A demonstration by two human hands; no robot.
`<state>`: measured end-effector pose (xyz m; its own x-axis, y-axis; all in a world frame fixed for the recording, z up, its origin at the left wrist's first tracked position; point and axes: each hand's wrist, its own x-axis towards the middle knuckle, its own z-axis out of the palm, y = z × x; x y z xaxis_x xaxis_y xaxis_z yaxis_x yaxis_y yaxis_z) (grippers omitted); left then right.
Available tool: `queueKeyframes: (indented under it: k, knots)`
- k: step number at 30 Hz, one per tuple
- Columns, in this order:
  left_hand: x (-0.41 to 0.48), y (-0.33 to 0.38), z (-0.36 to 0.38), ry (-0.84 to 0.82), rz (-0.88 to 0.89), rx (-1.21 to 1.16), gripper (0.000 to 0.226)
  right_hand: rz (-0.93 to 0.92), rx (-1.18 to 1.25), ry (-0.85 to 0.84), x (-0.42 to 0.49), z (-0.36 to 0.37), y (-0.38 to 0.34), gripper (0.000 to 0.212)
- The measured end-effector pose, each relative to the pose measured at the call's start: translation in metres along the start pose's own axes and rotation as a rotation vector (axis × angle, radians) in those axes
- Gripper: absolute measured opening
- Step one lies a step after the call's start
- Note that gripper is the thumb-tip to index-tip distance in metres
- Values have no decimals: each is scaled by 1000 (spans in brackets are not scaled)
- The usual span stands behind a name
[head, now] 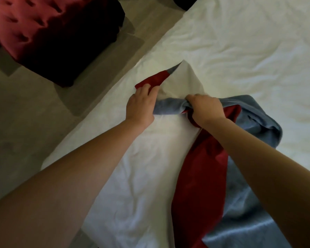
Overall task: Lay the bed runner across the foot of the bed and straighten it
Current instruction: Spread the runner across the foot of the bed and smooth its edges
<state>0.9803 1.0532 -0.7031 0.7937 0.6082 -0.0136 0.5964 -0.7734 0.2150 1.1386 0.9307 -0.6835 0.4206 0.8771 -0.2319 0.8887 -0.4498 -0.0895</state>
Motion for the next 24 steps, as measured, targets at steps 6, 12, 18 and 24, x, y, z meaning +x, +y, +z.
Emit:
queueKeyframes:
  k: [6,12,18,24]
  knots:
    - [32,3,4,12,-121,-226,75,209,501,109,-2,-30,48,19]
    - [62,8,13,-117,-327,-393,51,320,782,-121,3,-34,51,19]
    - [61,-24,8,-145,-314,-308,34,410,695,-4,18,-23,23,29]
    - [22,-99,-19,-48,-189,36,24,266,591,26,57,-37,-39,16]
